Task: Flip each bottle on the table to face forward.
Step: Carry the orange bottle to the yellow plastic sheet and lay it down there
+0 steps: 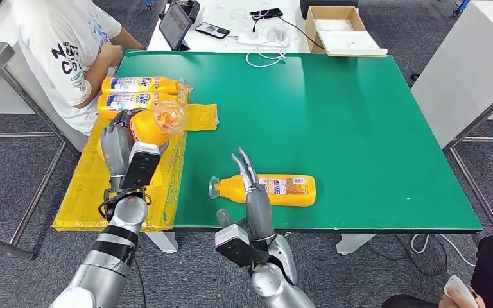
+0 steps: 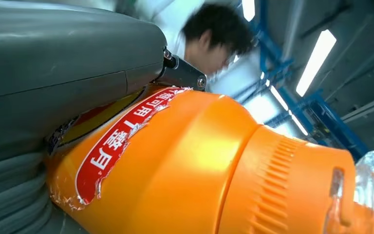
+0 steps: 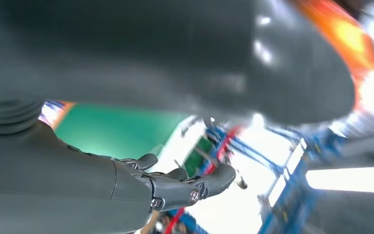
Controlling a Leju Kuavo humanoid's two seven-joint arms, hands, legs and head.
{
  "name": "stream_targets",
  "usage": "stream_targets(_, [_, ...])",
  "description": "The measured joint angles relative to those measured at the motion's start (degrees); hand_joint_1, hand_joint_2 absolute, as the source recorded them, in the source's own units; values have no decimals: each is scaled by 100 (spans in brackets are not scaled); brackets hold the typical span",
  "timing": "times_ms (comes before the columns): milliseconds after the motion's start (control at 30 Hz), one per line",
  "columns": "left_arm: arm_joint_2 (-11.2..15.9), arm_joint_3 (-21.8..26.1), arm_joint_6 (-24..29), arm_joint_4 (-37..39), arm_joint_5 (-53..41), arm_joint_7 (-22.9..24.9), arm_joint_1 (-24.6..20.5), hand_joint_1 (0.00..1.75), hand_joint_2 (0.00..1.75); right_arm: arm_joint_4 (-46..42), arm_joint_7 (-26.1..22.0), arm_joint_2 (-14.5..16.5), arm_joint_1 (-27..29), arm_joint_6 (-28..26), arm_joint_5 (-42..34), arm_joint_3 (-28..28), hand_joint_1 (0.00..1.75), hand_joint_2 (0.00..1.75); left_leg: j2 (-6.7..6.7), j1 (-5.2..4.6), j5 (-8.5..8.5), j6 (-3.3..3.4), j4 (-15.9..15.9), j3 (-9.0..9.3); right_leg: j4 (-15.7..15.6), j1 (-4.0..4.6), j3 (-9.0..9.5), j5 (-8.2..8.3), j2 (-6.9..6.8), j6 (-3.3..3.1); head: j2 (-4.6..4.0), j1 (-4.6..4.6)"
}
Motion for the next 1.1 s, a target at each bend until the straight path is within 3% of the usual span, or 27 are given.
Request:
stream_targets(300, [142, 1333, 118, 1223, -1603, 110, -403, 175, 175, -1134, -80, -107, 246, -275, -503, -46, 0, 0, 3, -1, -1, 0, 0, -2, 0, -1, -6, -1, 1, -1, 0, 0])
stream_targets(500, [258, 1553, 119, 1798, -1916, 366, -566, 175, 175, -1401, -78, -143, 282, -275, -550, -96, 0, 0, 3, 0, -1, 0, 0, -2, 0, 0, -7, -1, 1, -1, 0, -1])
stream_targets(567, [284, 1572, 94, 1963, -2085, 546, -634, 175, 175, -1442, -85, -146, 289, -275, -567, -104, 0, 0, 2, 0, -1, 0, 0, -2, 0, 0, -6, -1, 0, -1, 0, 0])
stream_targets(800, [586, 1144, -230, 3016, -3699, 2047, -924, 175, 175, -1491, -123, -149, 279, -229, -633, -142, 0, 0, 5, 0, -1, 0, 0, -3, 0, 0, -6, 1, 2, 0, 0, 1])
stream_targets(1100, [892, 633, -769, 3730, -4244, 2280, -1088, 175, 175, -1361, -126, -146, 215, -116, -631, -148, 0, 0, -1, 0, -1, 0, 0, -4, 0, 0, -3, -1, 0, -1, 0, 1])
